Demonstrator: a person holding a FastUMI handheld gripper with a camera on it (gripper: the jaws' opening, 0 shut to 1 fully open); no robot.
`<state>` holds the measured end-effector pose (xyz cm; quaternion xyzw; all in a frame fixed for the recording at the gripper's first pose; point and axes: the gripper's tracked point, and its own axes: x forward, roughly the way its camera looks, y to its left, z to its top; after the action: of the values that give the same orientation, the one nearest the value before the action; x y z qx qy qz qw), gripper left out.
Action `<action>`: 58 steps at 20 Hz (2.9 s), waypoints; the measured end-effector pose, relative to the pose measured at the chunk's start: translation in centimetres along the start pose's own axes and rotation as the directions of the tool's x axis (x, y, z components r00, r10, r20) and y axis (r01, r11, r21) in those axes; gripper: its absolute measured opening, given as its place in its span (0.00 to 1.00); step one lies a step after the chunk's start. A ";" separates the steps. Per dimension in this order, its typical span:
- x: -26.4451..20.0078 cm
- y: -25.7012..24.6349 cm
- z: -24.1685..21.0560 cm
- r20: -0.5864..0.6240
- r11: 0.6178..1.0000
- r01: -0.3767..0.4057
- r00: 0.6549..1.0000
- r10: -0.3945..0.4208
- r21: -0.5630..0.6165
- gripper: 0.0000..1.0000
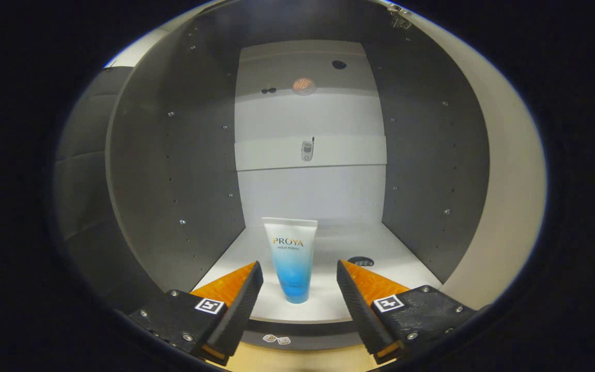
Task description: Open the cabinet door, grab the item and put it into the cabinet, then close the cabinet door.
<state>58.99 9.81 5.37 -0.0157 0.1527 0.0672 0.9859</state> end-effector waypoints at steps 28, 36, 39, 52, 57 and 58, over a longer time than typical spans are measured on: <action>-32.0 -2.2 -1.2 0.163 1.000 -0.007 0.987 0.006 0.005 0.93; -36.8 -6.1 -2.3 0.170 0.998 0.064 0.983 -0.066 0.018 0.93; -38.2 -9.0 -2.2 0.179 0.992 0.126 0.975 -0.130 0.033 0.93; -43.6 -22.9 -0.1 0.208 0.897 0.422 0.873 -0.441 0.130 0.93; -42.1 -27.9 2.3 0.211 0.843 0.523 0.817 -0.537 0.120 0.93; -41.5 -28.6 2.8 0.207 0.838 0.532 0.812 -0.546 0.121 0.93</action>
<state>24.55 -23.70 20.91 -0.0219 0.0268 -0.2180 0.9753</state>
